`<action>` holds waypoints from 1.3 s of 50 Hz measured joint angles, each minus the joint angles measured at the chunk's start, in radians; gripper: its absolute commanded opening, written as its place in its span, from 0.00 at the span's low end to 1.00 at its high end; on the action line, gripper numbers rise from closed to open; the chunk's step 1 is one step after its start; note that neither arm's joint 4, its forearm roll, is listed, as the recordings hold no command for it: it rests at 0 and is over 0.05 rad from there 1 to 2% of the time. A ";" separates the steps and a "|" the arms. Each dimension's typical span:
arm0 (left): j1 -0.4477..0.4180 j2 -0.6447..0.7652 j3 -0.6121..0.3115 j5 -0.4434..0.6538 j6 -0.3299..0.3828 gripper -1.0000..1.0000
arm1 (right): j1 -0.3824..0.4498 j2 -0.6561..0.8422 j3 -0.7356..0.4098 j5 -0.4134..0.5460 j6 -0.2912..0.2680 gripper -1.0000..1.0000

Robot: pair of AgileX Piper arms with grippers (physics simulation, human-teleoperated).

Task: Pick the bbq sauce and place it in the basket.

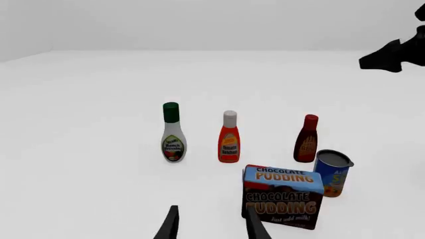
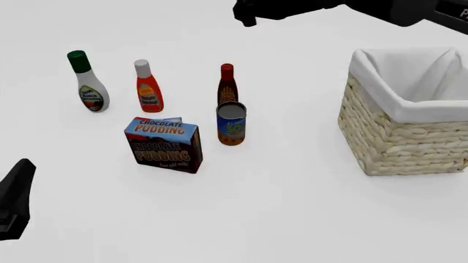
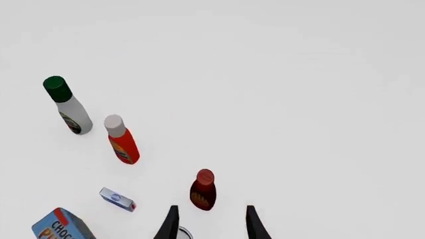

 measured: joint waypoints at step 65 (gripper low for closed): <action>0.000 0.000 0.000 0.000 0.000 1.00 | 0.004 0.517 -0.518 0.140 0.021 1.00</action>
